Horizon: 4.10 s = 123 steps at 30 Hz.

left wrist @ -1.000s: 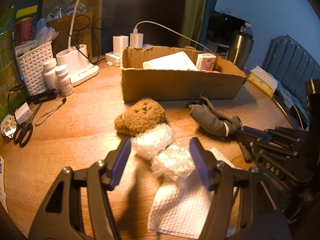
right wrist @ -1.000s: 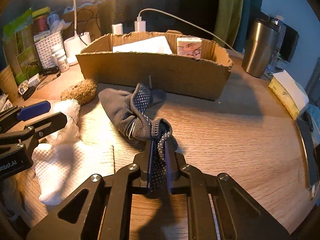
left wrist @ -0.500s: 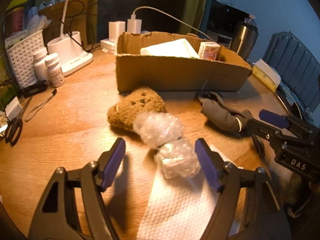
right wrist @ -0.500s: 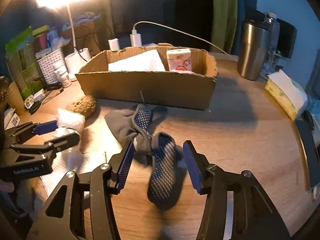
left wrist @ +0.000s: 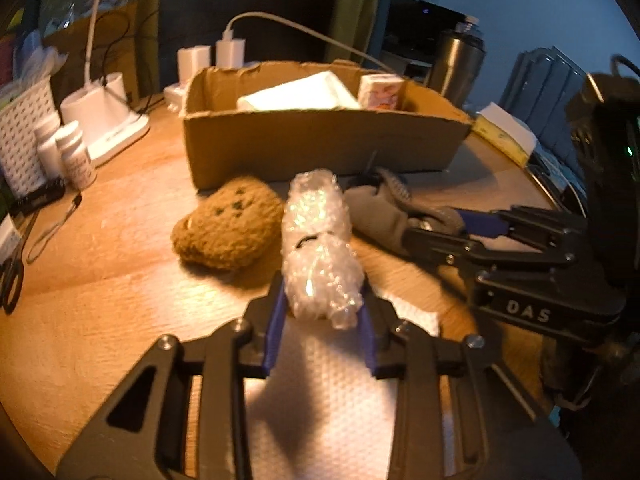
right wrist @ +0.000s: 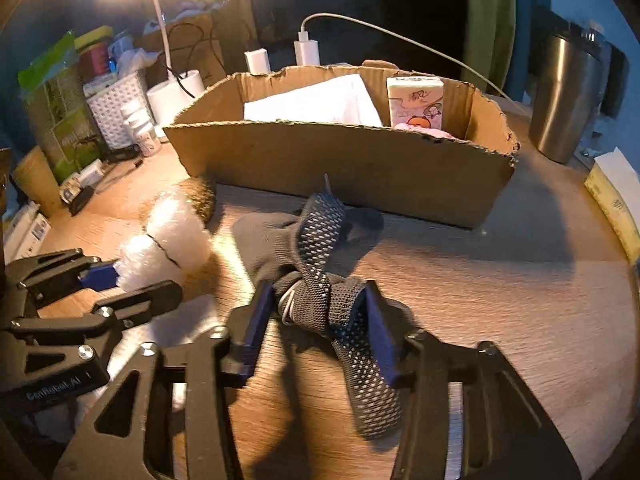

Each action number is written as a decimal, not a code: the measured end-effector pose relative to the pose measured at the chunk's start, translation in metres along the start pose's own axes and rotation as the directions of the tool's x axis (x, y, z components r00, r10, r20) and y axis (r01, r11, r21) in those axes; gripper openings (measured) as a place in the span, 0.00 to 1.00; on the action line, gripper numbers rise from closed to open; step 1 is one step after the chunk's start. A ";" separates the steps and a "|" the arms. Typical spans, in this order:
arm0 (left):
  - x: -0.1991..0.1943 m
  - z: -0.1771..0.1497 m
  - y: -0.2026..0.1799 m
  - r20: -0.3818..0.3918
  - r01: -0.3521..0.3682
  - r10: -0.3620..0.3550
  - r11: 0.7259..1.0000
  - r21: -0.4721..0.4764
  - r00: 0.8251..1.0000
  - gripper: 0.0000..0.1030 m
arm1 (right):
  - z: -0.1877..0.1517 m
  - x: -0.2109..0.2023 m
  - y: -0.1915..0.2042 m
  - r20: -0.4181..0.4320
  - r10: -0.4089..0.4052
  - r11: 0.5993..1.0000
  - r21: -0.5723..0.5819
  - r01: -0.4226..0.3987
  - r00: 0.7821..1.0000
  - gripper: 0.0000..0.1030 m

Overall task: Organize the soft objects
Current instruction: 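Lift and carry the bubble wrap with the left gripper while the right gripper carries the sock to the box, then lower both items into the box and open both grippers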

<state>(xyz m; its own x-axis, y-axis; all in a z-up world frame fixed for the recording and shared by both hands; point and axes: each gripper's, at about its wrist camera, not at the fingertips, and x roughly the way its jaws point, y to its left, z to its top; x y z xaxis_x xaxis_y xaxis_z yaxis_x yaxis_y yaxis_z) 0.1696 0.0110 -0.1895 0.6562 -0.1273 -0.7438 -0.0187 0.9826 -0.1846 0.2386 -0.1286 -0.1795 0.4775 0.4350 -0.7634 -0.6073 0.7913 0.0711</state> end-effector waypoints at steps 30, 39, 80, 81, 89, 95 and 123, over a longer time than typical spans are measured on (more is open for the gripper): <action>-0.105 0.045 -0.041 0.330 -0.027 -0.004 0.996 0.089 0.944 0.31 | 0.022 -0.138 0.011 0.311 -0.166 0.983 -0.026 0.183 0.936 0.23; -0.125 0.061 -0.049 0.388 -0.045 0.009 0.995 0.084 0.922 0.31 | 0.033 -0.158 0.011 0.370 -0.180 0.979 -0.021 0.202 0.911 0.23; -0.086 0.146 -0.034 0.422 -0.137 0.108 0.990 0.039 0.900 0.31 | 0.108 -0.120 -0.029 0.388 -0.151 0.985 -0.021 0.172 0.909 0.23; -0.083 0.147 -0.034 0.419 -0.143 0.114 0.989 0.038 0.901 0.31 | 0.109 -0.117 -0.031 0.385 -0.148 0.985 -0.019 0.169 0.911 0.23; -0.051 0.155 -0.028 0.374 -0.191 0.169 0.981 0.022 0.912 0.31 | 0.115 -0.091 -0.045 0.354 -0.133 0.989 -0.013 0.147 0.926 0.23; -0.028 0.158 -0.024 0.341 -0.203 0.185 0.979 0.017 0.922 0.32 | 0.117 -0.074 -0.055 0.329 -0.129 0.991 0.002 0.136 0.936 0.23; 0.050 0.154 -0.009 0.173 -0.190 0.186 0.982 0.005 0.967 0.33 | 0.108 -0.004 -0.084 0.188 -0.115 0.993 0.058 0.106 0.975 0.25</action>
<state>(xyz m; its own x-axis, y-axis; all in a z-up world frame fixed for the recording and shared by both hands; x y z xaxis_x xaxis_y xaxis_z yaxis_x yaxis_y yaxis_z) 0.3188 0.0163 -0.1261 0.7619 0.0832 -0.6423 -0.1390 0.9896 -0.0368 0.3564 -0.1502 -0.1134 0.6548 0.4140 -0.6324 -0.5155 0.8565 0.0269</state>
